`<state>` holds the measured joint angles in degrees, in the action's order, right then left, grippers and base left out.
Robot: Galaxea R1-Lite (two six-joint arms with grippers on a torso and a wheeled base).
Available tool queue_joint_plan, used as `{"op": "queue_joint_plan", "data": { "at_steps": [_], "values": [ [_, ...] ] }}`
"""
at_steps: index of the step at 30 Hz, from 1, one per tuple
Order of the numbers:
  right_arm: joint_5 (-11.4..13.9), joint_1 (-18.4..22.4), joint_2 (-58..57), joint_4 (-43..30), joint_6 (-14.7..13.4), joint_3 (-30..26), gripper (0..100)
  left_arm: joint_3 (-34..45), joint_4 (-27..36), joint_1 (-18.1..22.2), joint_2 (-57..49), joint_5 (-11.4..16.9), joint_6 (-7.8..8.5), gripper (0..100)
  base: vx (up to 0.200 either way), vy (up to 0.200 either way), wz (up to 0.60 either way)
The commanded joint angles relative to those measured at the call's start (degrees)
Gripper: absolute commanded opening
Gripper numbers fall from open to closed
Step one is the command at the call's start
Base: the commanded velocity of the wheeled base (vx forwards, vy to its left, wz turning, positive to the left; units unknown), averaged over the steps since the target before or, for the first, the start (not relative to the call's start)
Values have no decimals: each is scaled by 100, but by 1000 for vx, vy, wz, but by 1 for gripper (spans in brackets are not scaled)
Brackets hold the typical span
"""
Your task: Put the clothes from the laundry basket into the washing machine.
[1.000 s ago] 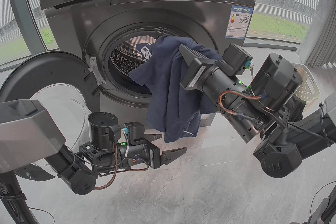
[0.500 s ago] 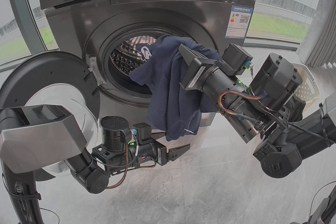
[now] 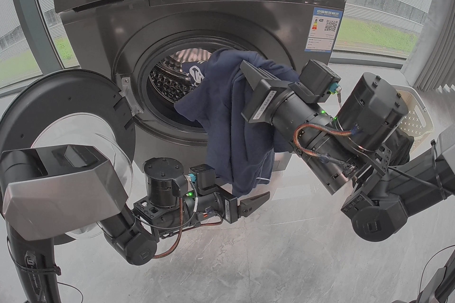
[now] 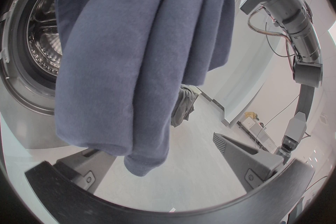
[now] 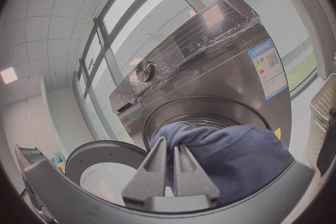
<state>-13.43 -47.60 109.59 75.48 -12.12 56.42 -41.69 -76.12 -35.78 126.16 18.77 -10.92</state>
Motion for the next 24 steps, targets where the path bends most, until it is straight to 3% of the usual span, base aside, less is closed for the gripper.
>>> {"op": "queue_joint_plan", "data": {
  "at_steps": [1, 13, 24],
  "values": [
    [-1, 6, 9, 1, -1, 1, 0, 12, -79, -149, -21, 4, -15, 100, 0, 0, 0],
    [-80, 102, 132, -7, 16, 115, 0, 170, -342, -307, -144, 65, -50, 100, 0, 0, 0],
    [-98, 93, 159, -7, 25, 177, 0, -313, -729, -289, 743, -111, -33, 100, 0, 0, 0]
  ]
}}
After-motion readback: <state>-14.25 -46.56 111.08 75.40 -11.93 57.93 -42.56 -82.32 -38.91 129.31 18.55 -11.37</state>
